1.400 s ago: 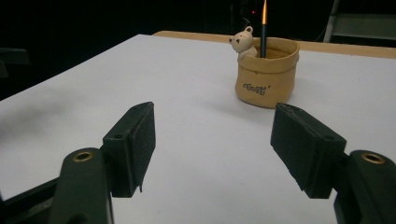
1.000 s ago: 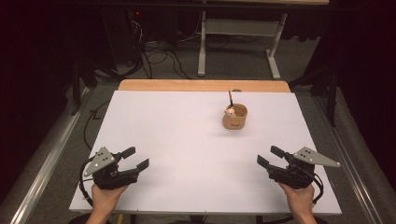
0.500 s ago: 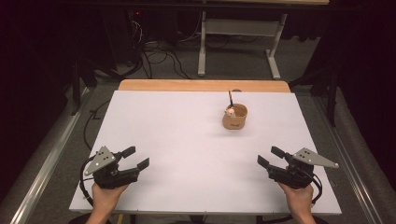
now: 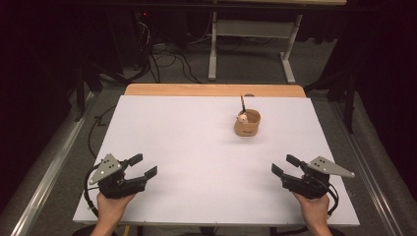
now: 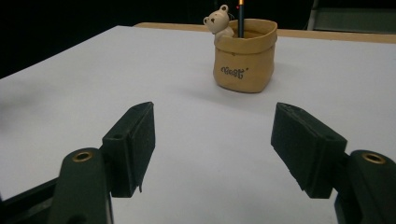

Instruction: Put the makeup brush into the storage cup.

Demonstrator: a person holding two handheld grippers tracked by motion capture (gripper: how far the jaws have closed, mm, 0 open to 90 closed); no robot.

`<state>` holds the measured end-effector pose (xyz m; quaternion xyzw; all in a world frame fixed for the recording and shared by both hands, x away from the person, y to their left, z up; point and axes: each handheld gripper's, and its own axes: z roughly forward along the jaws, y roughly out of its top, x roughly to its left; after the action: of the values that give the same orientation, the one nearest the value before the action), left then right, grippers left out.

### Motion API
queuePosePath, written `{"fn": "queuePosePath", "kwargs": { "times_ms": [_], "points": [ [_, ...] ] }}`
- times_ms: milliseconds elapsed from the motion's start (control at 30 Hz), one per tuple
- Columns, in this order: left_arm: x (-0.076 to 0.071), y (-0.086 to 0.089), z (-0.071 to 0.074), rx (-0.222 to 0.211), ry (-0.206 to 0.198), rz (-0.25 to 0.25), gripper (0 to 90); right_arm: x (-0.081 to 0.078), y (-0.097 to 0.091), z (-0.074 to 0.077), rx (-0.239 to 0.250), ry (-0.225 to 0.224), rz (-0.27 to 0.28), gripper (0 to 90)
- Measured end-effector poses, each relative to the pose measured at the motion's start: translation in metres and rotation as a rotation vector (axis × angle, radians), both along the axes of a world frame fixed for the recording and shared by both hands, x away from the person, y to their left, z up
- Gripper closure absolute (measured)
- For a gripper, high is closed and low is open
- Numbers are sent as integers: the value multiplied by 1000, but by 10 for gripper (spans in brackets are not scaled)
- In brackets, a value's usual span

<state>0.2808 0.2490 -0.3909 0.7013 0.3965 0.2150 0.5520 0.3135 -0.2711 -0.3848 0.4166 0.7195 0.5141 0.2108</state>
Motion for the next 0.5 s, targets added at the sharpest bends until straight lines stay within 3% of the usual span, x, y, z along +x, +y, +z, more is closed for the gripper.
{"fn": "queuePosePath", "kwargs": {
  "times_ms": [500],
  "points": [
    [1, 0, 0, 1, 3, -1, 294, 2, -1, -6, -18, 7, -22, 327]
  ]
}}
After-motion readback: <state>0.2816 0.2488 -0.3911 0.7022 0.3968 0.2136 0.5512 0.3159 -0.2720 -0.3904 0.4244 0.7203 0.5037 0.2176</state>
